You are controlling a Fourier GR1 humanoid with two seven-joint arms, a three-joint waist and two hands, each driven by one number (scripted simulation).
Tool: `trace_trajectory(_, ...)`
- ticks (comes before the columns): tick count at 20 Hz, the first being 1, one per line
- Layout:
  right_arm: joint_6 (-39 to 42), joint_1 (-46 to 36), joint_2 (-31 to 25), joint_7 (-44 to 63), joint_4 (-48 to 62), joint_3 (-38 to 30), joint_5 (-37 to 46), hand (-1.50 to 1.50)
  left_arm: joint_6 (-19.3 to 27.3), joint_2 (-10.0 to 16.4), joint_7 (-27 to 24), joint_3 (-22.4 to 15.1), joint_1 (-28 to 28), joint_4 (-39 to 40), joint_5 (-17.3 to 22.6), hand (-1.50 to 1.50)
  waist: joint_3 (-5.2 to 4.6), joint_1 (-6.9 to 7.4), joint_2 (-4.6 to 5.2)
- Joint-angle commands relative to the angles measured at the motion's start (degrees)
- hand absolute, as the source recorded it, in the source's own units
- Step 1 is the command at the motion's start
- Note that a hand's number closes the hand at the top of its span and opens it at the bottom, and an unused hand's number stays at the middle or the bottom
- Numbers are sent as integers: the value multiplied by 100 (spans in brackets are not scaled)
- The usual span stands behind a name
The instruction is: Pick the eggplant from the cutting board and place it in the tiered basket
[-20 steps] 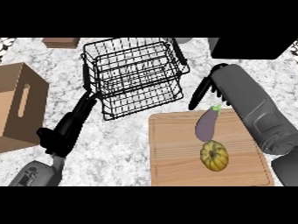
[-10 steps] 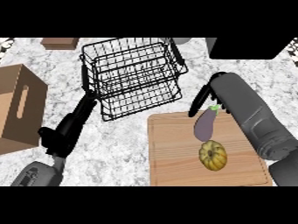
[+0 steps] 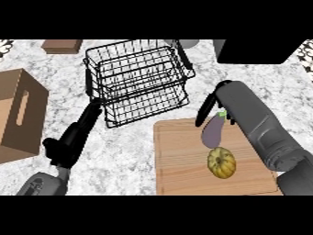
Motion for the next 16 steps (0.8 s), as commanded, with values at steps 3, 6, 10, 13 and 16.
trace_trajectory(3, -646, 317, 11, 21, -259, 80, 238, 150, 60, -19, 375, 106, -12, -255, -102, 0, 69, -18, 68)
trace_trajectory(6, -643, 285, 60, 57, -305, 59, 310, 150, -58, -185, 220, 140, -78, -40, -129, 0, 68, 7, 90)
trace_trajectory(10, -867, 335, 117, -130, -287, 66, 405, 150, -74, -97, 264, 128, 102, -275, -219, 0, 71, 78, 102)
trace_trajectory(13, -257, 451, -456, -1935, -910, 844, 1182, 150, -95, -149, 190, 177, -16, -142, -161, 0, 82, 14, 98)
trace_trajectory(16, -196, 164, -772, -3326, -1720, 1537, 1882, 150, -112, -123, 121, 258, 1, 15, -118, 0, 102, -124, 9)
